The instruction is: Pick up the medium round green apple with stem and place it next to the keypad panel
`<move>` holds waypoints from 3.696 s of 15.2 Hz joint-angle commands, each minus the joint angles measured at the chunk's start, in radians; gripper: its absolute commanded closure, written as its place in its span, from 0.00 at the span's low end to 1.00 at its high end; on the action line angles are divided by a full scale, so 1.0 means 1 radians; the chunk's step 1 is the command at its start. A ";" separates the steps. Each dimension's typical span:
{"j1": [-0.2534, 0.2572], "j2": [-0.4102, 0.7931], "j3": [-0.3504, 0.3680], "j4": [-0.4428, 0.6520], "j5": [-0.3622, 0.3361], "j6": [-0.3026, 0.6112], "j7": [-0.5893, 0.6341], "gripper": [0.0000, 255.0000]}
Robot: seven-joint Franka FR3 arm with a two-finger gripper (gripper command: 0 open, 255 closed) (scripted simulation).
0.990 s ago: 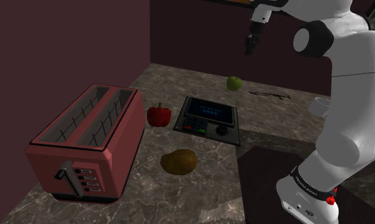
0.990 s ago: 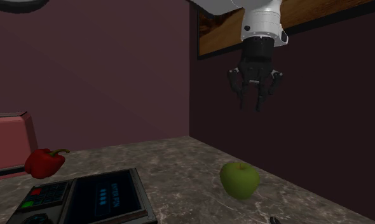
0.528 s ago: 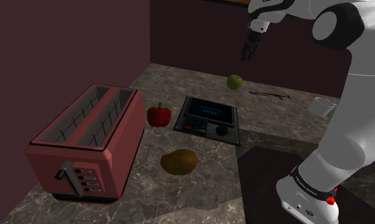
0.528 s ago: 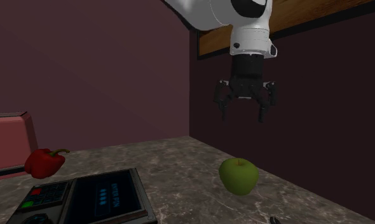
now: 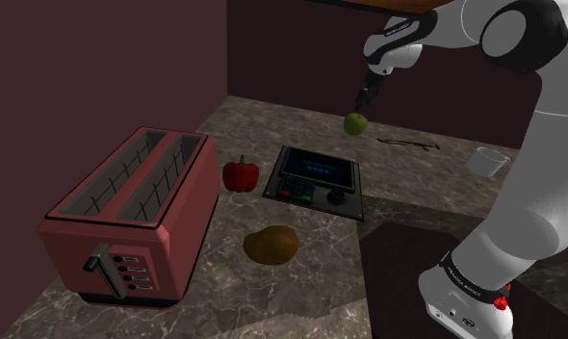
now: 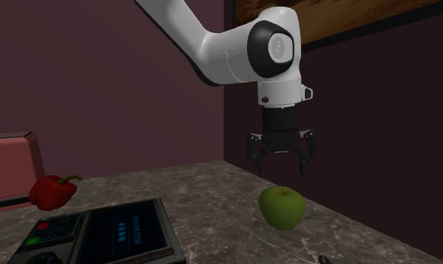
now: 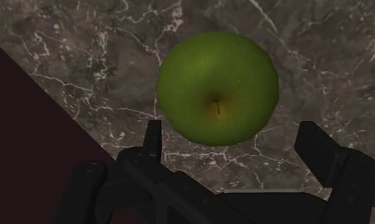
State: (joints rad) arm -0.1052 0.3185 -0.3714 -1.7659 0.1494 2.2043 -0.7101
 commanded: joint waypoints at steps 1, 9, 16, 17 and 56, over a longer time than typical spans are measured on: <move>-0.003 0.018 0.003 -0.007 0.008 0.027 -0.005 0.00; -0.006 0.038 0.007 -0.014 0.018 0.053 -0.011 0.00; -0.006 0.038 0.007 -0.015 0.018 0.054 -0.011 1.00; -0.005 0.038 0.008 -0.015 0.018 0.054 -0.010 1.00; 0.021 -0.039 -0.002 0.316 -0.040 -0.346 0.071 1.00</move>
State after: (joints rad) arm -0.0951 0.2713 -0.3798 -1.4666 0.1105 1.8668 -0.6582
